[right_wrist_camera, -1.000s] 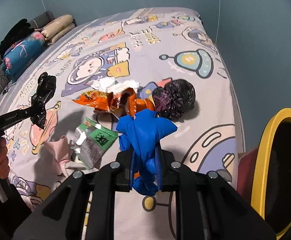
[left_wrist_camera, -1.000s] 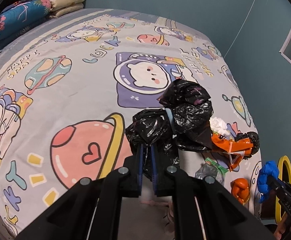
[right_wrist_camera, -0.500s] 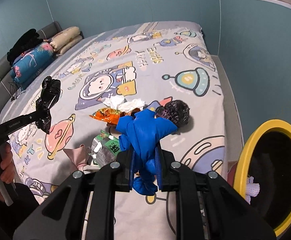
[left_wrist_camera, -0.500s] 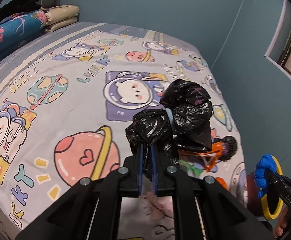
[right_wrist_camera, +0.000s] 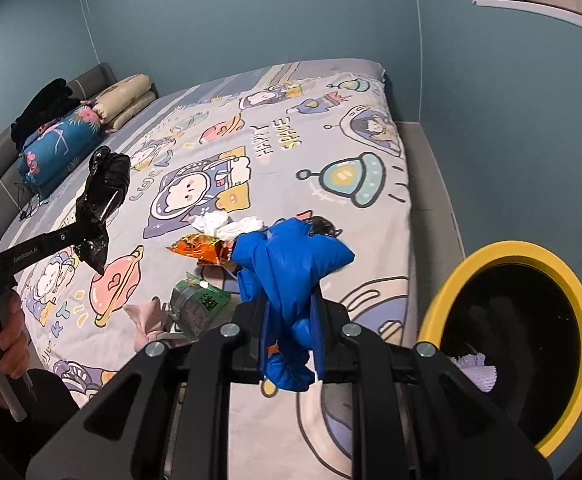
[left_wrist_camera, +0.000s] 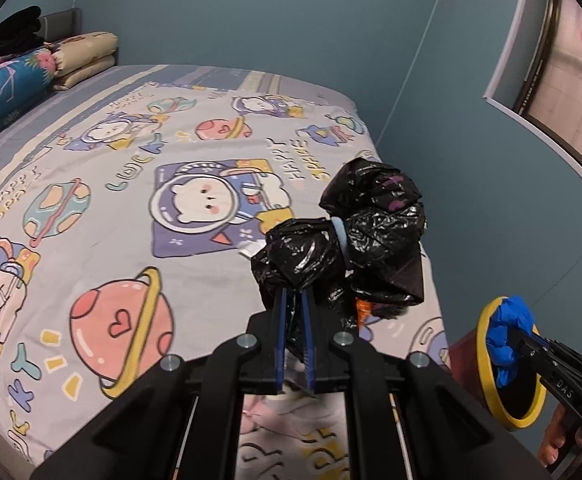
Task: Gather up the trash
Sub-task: 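Carry the black bag and blue glove toward the yellow bin with both tools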
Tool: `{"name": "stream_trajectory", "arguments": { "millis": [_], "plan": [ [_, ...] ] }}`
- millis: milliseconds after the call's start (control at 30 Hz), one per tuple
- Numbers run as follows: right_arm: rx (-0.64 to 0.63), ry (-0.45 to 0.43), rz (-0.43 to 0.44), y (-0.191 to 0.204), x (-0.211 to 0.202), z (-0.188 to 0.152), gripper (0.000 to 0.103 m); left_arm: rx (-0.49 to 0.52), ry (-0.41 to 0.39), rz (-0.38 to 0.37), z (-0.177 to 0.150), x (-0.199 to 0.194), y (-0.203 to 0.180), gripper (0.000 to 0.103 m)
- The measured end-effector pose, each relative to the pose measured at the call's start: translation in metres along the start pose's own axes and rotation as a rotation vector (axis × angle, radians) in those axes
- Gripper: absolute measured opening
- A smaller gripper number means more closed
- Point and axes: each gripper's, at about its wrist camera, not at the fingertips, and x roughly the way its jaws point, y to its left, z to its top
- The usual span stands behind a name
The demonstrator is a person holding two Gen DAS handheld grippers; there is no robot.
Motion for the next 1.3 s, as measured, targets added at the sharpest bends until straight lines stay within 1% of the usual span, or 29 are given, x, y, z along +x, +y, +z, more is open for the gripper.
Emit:
{"name": "stream_trajectory", "arguments": {
  "millis": [433,733,967,1300],
  "plan": [
    [0.062,-0.027,-0.059,-0.047,-0.019,0.001,0.016,0.072,0.049,-0.071,-0.010,0.016,-0.061,0.007],
    [0.126,-0.048,-0.099,-0.092,-0.033,-0.001,0.016,0.165,0.058,-0.138,-0.016,0.030,-0.125,0.007],
    [0.176,-0.059,-0.145,-0.127,-0.045,-0.004,0.016,0.233,0.090,-0.200,-0.022,0.045,-0.177,0.007],
    [0.230,-0.061,-0.191,-0.160,-0.054,-0.012,0.016,0.291,0.139,-0.257,-0.032,0.063,-0.224,0.007]
  ]
}}
